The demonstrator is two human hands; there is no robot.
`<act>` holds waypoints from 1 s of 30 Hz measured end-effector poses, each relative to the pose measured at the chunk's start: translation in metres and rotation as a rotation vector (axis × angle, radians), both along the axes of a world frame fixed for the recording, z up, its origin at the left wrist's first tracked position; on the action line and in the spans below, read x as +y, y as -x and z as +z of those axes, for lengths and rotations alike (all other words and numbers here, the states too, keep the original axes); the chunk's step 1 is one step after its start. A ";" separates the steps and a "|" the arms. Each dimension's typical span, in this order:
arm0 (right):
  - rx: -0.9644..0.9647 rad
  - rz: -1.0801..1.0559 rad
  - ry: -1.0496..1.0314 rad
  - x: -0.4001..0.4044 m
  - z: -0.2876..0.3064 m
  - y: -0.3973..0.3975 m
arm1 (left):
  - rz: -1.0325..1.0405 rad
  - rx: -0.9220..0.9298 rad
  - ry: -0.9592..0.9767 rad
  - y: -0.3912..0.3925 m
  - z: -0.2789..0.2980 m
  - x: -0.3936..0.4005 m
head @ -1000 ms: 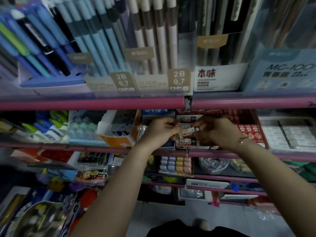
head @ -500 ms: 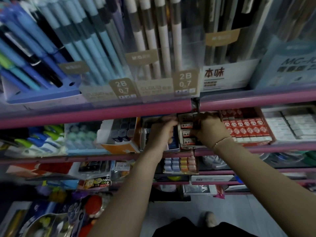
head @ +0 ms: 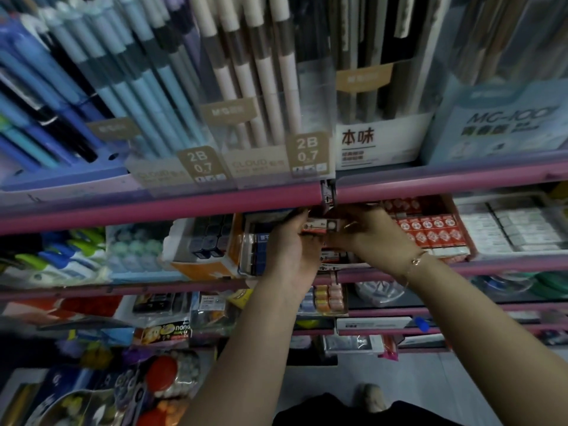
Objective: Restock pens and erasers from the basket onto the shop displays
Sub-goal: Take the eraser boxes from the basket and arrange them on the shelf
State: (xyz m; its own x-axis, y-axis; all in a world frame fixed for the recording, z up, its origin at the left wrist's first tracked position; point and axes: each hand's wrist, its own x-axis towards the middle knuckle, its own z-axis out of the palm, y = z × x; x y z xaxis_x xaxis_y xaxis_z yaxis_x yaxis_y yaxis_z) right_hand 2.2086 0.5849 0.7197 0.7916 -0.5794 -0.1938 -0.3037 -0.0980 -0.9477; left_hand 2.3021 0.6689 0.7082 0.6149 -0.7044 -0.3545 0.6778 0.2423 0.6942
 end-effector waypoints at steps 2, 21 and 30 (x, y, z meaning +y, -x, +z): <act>-0.079 -0.130 -0.072 -0.002 -0.002 0.003 | -0.004 -0.079 -0.064 0.008 0.001 -0.001; 0.349 0.053 0.573 -0.022 -0.036 0.000 | -0.499 -1.782 -0.802 -0.023 -0.022 0.005; 0.377 0.030 0.642 -0.018 -0.047 -0.013 | -0.418 -2.047 -0.823 -0.030 -0.024 0.006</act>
State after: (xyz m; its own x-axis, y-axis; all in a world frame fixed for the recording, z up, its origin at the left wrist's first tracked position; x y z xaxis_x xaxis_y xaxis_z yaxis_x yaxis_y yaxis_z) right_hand 2.2218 0.5664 0.6727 0.7556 -0.6494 -0.0858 -0.5854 -0.6106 -0.5334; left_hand 2.3317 0.6747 0.6839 0.3215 -0.9306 0.1751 -0.9430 -0.2978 0.1489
